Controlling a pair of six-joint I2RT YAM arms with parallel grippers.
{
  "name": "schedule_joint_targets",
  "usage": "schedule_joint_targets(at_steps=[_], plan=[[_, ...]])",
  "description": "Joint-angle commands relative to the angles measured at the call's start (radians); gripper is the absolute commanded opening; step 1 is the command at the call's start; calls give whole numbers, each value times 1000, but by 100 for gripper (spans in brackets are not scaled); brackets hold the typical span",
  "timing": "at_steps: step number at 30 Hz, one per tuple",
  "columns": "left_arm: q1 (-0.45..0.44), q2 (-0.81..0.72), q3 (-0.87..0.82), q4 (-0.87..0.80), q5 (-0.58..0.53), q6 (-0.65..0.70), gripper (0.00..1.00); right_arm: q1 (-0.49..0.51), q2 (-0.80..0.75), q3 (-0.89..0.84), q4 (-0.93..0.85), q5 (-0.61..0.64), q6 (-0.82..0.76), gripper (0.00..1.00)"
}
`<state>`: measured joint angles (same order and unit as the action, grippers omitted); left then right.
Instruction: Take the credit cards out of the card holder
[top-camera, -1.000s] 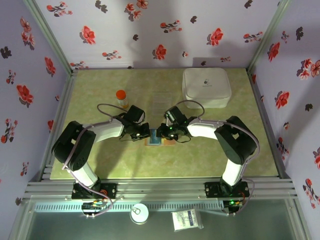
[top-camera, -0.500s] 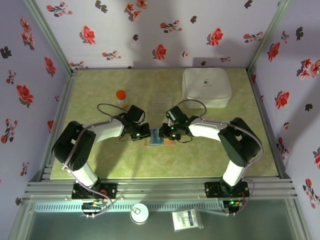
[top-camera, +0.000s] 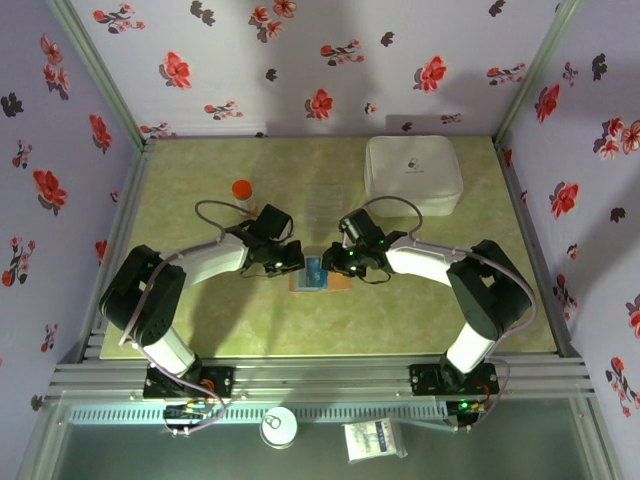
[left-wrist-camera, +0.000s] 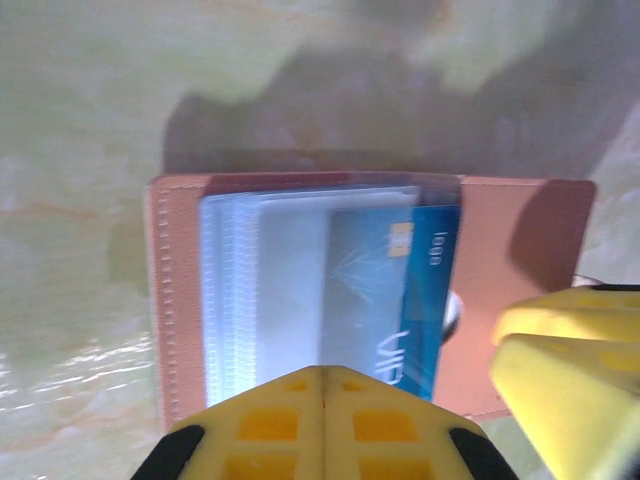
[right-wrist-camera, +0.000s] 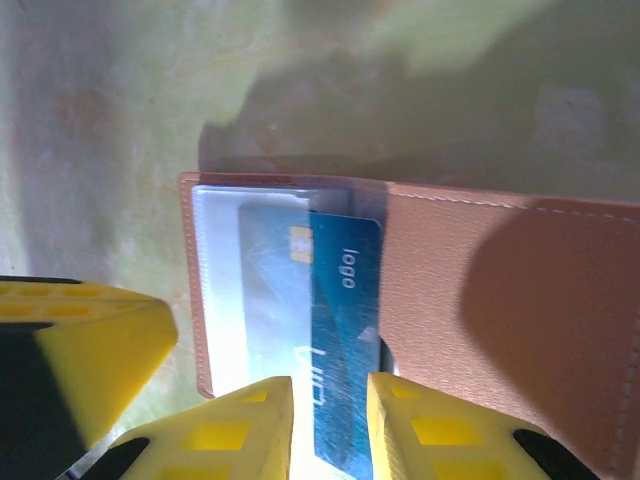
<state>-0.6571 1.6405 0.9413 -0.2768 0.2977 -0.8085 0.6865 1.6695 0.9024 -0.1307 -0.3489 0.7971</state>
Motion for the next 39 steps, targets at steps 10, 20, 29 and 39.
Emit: schedule_joint_targets(at_steps=[10,20,29,39], plan=[[-22,67,45,-43,8,15,0,-27,28,-45,86,-68,15,21],[-21,86,31,-53,-22,22,0,-41,87,-60,139,-121,36,22],[-21,109,27,-59,-27,27,0,-52,107,-88,219,-166,69,21],[-20,114,7,-51,-36,16,0,-67,129,-124,327,-222,116,17]])
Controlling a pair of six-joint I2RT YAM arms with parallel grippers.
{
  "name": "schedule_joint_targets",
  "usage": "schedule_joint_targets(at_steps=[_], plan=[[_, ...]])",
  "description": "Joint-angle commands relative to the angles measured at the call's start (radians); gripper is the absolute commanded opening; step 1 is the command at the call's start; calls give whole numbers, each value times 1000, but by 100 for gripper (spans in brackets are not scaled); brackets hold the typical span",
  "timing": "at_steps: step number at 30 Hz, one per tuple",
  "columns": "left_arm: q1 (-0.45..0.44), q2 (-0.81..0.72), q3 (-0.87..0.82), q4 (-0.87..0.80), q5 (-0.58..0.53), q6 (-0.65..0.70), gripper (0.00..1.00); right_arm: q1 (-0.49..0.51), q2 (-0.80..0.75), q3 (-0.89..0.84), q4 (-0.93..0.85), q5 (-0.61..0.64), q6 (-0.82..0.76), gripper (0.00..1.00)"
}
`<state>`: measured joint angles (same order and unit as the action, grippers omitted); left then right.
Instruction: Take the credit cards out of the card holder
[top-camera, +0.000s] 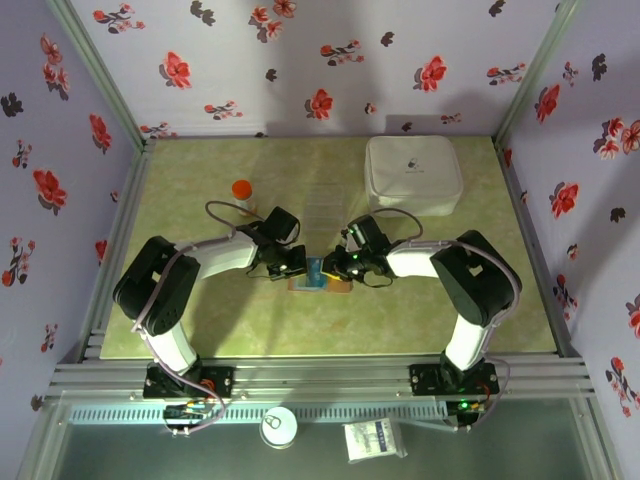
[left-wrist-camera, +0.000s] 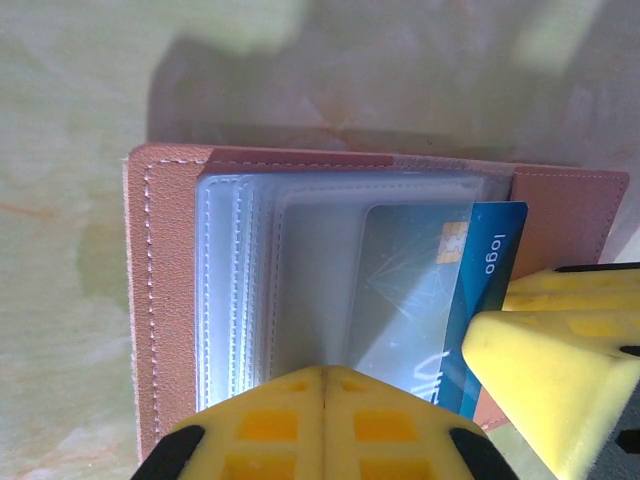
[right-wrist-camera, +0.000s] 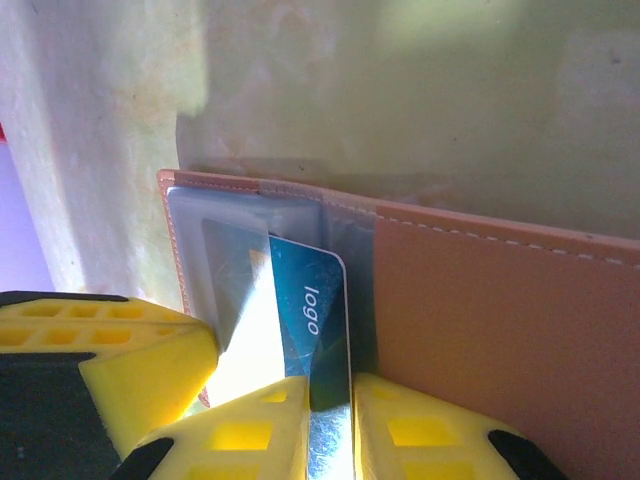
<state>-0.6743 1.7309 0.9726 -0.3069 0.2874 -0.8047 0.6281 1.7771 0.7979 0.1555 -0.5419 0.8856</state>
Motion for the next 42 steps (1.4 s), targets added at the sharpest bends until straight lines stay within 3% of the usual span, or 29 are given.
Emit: schedule_joint_targets(at_steps=[1,13,28,36,42], plan=[[-2,21,-26,-22,-25,13,0,-8,21,-21,45,-29,30,16],[4,3,-46,-16,-34,9,0,-31,-34,-53,18,-6,17,9],[5,-40,-69,37,-25,-19,0,-67,-224,-34,-238,48,-106,6],[7,-86,-66,82,-20,-23,2,-67,-271,100,-494,112,-380,3],[17,-130,-74,95,-38,-28,6,-67,-264,243,-700,191,-723,1]])
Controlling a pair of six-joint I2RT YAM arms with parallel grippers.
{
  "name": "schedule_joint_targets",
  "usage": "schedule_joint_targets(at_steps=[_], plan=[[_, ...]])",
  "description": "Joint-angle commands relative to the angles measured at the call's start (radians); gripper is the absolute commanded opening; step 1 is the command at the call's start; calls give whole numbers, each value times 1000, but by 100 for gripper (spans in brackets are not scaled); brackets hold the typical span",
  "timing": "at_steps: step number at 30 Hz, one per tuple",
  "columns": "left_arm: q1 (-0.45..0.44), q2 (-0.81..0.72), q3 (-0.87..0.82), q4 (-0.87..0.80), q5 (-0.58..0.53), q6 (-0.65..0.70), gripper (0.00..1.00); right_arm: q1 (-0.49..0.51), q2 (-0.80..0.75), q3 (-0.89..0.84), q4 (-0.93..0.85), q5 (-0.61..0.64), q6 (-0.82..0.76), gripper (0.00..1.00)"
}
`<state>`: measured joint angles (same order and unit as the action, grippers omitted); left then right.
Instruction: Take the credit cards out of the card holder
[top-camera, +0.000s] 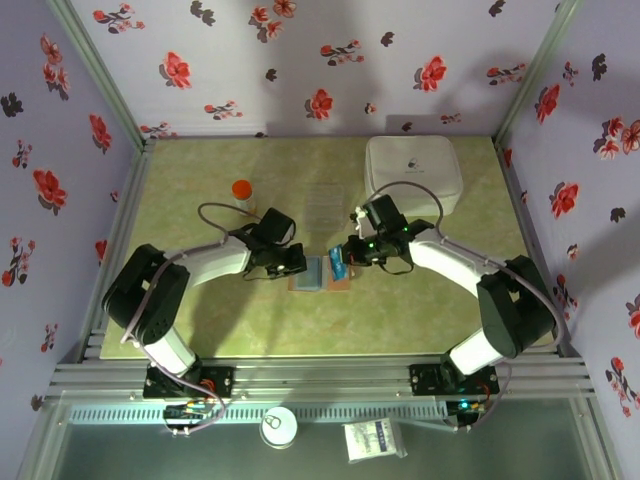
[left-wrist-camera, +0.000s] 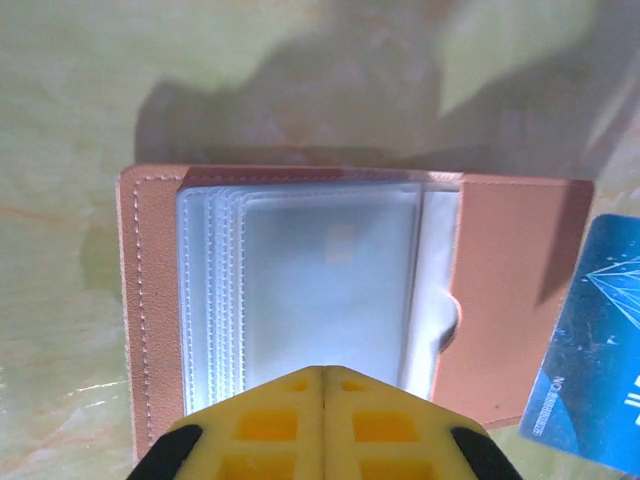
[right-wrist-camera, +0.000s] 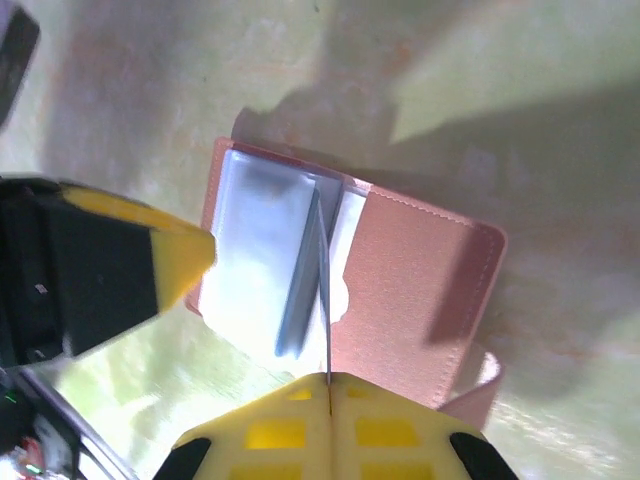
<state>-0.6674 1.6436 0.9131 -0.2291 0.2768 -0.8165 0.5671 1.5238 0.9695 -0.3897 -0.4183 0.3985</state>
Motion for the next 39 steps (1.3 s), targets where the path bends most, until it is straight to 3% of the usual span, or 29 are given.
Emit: schedule_joint_targets(at_steps=[1,6,10,18,39], plan=[[13,-52,-17,17,-31,-16,6,-6,5,108,-200,90,-299,0],[42,-107,-44,5,-50,-18,7,-9,115,301,-373,156,-561,1],[69,-182,-103,42,-68,-38,7,-19,203,450,-442,107,-739,1],[101,-224,-126,25,-57,-54,8,-24,395,743,-617,143,-1033,0],[183,-130,-97,81,58,-95,8,-65,865,1440,-816,74,-1217,0]])
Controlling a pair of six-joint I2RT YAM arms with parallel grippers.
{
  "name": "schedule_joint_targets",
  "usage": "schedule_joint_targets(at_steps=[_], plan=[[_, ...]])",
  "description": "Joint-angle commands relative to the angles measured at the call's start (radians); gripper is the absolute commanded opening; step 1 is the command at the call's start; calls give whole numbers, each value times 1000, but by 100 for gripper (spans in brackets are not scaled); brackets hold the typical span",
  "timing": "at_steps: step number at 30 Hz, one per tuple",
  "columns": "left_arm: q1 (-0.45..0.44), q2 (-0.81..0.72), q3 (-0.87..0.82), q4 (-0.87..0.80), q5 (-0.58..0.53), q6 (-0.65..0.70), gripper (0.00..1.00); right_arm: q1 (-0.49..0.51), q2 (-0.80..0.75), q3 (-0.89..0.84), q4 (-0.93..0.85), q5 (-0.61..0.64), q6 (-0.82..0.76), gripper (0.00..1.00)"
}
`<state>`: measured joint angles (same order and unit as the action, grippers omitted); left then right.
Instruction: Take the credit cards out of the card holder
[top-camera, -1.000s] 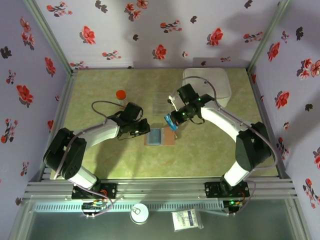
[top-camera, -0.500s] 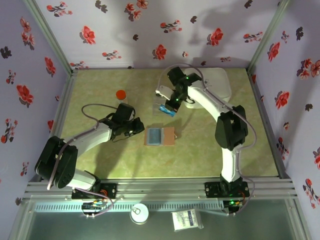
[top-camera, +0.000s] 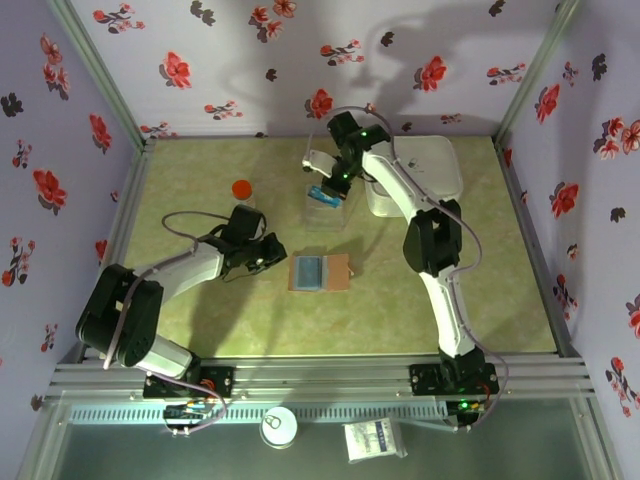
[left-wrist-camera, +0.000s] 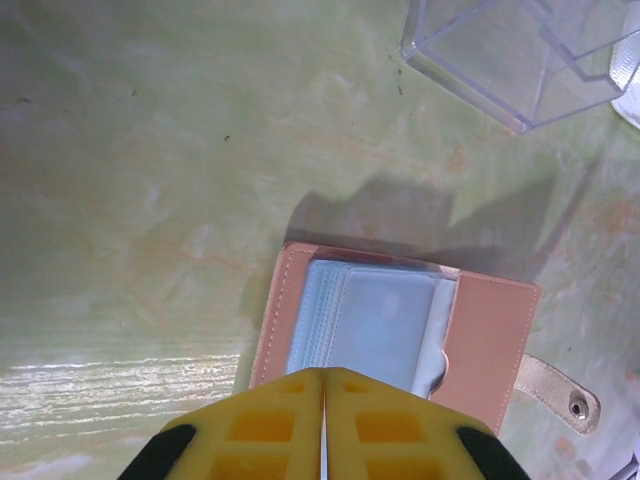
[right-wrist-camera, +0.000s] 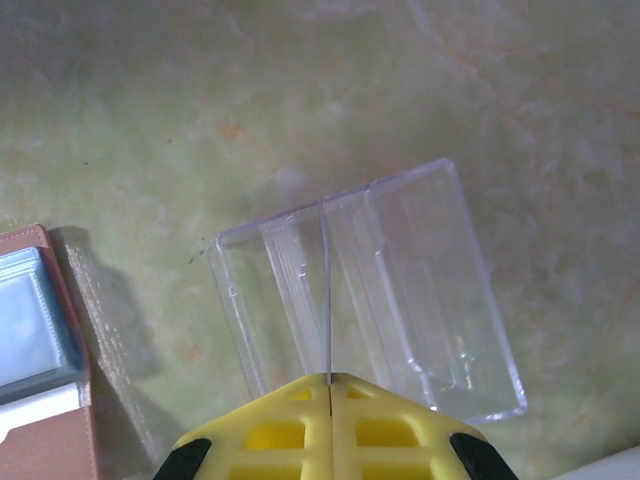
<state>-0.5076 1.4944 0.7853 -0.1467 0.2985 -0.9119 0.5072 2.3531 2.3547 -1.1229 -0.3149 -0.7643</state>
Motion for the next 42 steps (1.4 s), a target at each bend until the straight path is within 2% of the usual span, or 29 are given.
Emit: schedule_joint_targets(at_steps=[1,26,42], plan=[[30,21,39,-17,41,8,8,-5,43,62,-88,-35,-63,0],[76,27,37,-66,83,52,8,11,141,71,-251,-59,-133,0],[77,-11,17,-48,79,29,9,63,190,61,-311,-78,-182,0]])
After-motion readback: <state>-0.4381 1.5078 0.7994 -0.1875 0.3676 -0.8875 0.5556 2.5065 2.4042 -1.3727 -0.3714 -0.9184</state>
